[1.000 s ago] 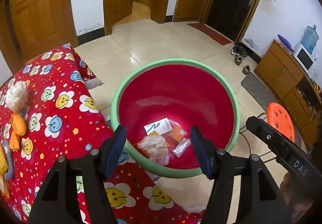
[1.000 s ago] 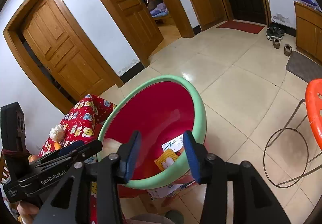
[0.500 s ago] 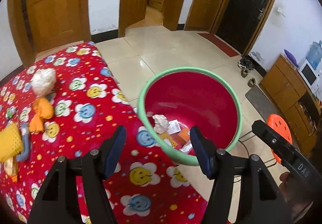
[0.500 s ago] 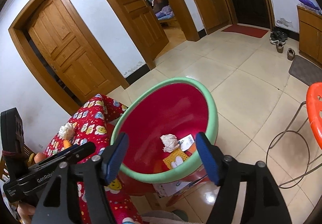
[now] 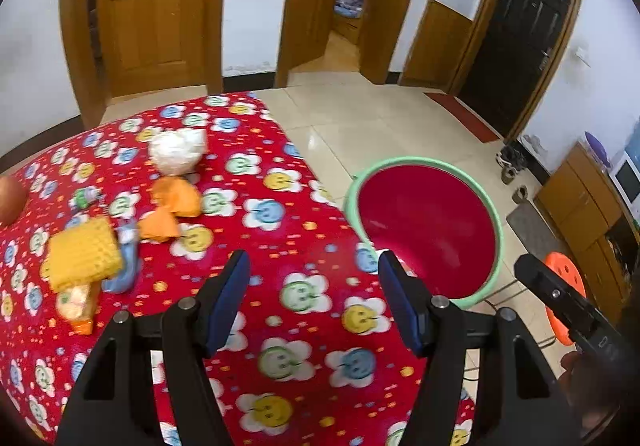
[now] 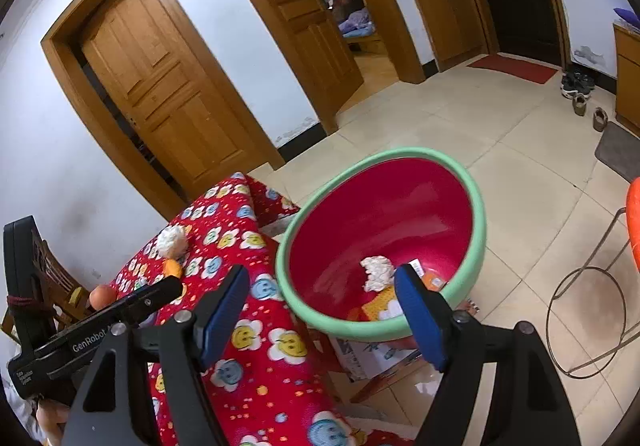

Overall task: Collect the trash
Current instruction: 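Move both tools back over the table toward the yellow foam net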

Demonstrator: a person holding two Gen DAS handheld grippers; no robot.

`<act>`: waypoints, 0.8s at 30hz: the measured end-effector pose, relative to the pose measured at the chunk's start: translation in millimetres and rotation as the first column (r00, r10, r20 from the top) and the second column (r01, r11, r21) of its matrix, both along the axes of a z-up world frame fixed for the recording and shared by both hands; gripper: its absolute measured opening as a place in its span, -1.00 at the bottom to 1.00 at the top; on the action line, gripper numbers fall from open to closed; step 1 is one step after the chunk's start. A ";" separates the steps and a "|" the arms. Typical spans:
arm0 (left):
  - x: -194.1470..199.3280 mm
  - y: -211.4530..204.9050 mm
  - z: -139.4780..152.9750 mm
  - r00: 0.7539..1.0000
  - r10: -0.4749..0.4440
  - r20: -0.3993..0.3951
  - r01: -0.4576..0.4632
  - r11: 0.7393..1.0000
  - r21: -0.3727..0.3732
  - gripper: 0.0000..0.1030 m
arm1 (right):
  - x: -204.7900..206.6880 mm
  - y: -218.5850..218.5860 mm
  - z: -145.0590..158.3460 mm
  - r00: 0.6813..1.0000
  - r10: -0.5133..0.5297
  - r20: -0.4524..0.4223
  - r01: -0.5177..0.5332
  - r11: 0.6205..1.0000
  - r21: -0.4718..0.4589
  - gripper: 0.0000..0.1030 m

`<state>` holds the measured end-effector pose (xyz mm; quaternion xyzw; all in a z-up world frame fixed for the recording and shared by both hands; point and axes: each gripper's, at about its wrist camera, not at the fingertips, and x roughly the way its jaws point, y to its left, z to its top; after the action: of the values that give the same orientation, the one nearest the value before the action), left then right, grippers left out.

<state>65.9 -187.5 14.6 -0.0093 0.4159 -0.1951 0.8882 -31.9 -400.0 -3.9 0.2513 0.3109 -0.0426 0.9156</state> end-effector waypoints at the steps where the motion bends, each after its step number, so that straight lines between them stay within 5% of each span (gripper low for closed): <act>1: -0.1 4.8 0.7 1.000 0.010 0.002 -0.010 1.000 -0.001 0.28 | -0.4 3.9 0.8 1.000 0.005 0.002 -0.005 1.000 -0.003 0.50; 24: 24.0 137.5 -17.3 0.962 0.272 0.011 -0.272 0.961 0.051 0.28 | 23.5 59.2 -2.7 0.995 0.092 -0.038 -0.093 0.995 -0.018 0.54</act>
<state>89.9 -50.0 -2.7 -0.0428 0.4140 -0.0605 0.9073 -8.4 -340.7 -6.6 0.2268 0.3386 -0.0077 0.9132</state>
